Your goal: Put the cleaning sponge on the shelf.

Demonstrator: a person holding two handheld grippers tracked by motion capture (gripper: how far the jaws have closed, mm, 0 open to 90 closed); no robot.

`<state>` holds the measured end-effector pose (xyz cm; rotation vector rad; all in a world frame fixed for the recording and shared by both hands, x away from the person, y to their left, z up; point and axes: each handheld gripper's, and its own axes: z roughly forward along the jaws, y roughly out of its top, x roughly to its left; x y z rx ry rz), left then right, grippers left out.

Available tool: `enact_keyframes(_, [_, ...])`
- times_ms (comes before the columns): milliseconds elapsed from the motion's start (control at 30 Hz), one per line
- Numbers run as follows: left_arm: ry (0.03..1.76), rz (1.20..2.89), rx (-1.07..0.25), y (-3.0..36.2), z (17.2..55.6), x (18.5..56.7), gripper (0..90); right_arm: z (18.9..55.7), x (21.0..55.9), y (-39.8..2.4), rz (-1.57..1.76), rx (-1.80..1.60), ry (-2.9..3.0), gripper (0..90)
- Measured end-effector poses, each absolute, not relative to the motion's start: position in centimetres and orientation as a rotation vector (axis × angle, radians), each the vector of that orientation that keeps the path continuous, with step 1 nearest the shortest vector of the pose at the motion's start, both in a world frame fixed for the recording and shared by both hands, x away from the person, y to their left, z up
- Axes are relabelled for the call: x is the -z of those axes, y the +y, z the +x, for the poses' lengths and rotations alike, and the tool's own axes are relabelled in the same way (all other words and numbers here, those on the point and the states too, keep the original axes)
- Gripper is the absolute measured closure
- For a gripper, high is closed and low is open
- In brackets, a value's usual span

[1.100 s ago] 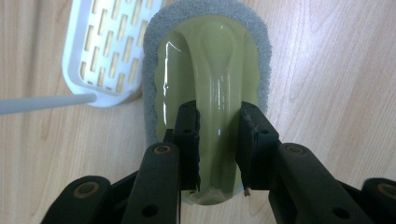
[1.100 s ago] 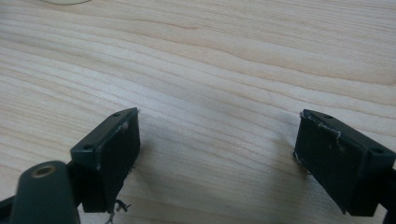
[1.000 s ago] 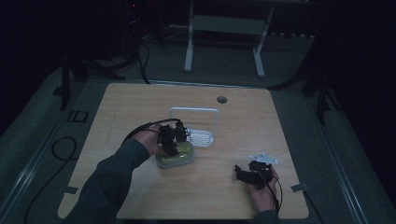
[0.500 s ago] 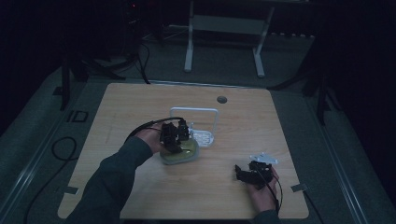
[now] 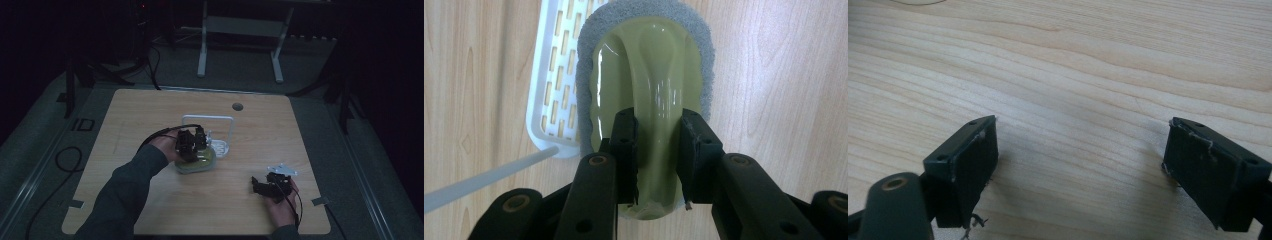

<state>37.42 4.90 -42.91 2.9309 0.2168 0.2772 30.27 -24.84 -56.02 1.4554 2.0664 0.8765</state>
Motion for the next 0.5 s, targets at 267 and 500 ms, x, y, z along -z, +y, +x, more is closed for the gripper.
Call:
enact_keyframes(267, [0.184, 2.918, -0.282, 4.54, 37.53, 42.78, 71.7, 30.27, 56.02, -24.84, 1.455, -0.877, 2.066, 13.9])
enact_keyframes(500, [0.149, 2.917, -0.297, 4.29, 37.67, 42.89, 71.7, 30.27, 56.02, -24.84, 1.455, -0.877, 2.066, 13.9])
